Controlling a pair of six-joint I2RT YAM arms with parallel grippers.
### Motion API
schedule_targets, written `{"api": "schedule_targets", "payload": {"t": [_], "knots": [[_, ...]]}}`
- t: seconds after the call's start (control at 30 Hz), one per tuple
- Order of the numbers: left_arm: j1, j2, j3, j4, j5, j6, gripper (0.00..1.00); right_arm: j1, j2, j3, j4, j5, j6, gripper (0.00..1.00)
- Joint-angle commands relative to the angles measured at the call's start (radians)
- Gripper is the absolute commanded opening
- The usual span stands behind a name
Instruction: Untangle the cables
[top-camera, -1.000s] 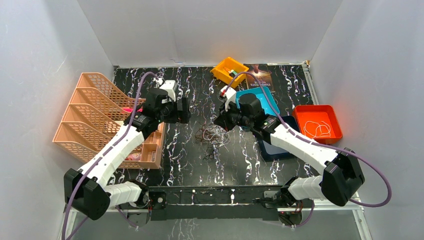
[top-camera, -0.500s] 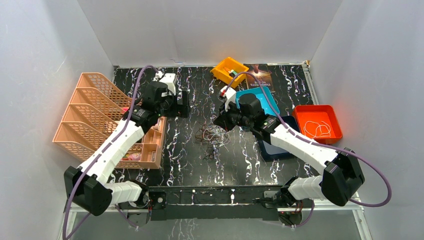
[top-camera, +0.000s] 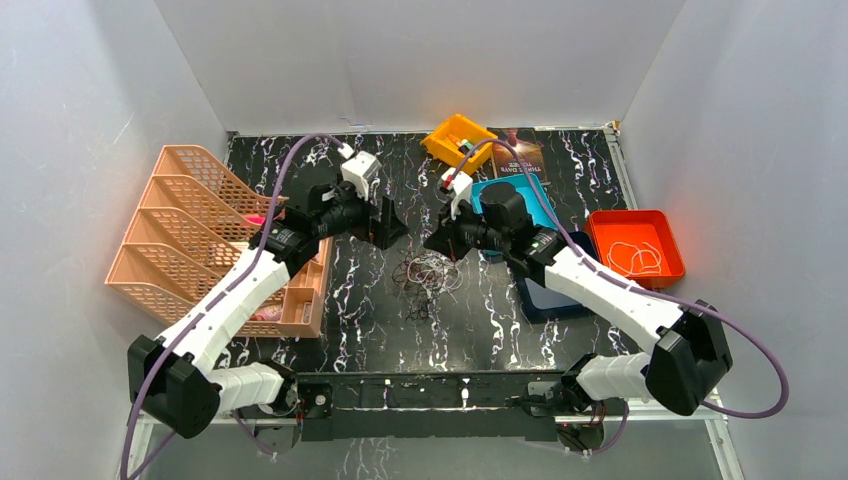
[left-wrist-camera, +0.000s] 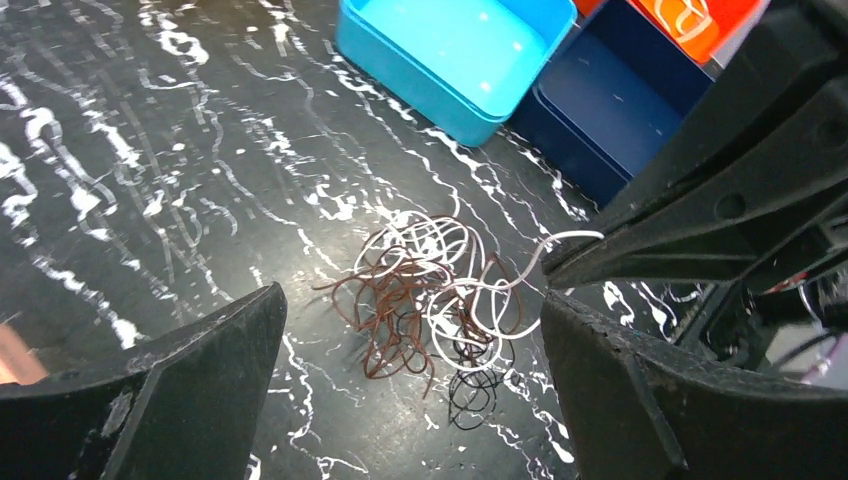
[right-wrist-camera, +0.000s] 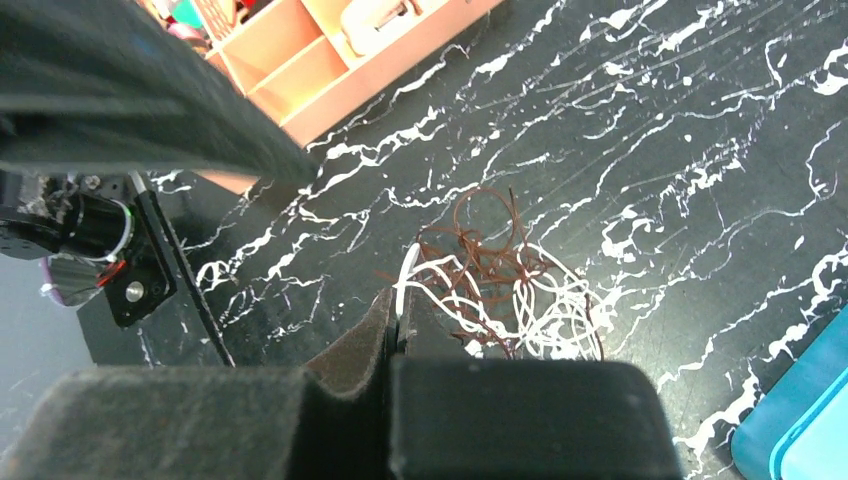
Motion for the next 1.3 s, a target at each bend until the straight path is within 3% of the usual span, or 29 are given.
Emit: {"api": "schedule_targets", "payload": {"t": [0.0,0.43,0.63,0.9,1.27], "knots": [[-0.04,0.024,-0.02,0.057,0.144,0.075,0.98,0.001,-0.056,0.073,0.023,-0.045,0.025,0.0],[-0.073,0.05,-0.103,0.233,0.278,0.049,0.94,0.001,-0.105,0.095,0.02,-0.065,0.051,0.0],[-0.08,0.082,-0.108,0.28,0.285,0.025,0.79,0.001,-0.119,0.102,0.012,-0.092,0.051,0.0],[-0.079,0.102,-0.117,0.407,0.25,-0.06,0.71,0.002,-0.125,0.093,0.029,-0.225,0.049,0.0],[-0.08,0.159,-0.066,0.43,0.337,-0.113,0.26,0.0,-0.152,0.072,0.037,-0.204,0.057,0.0]]}}
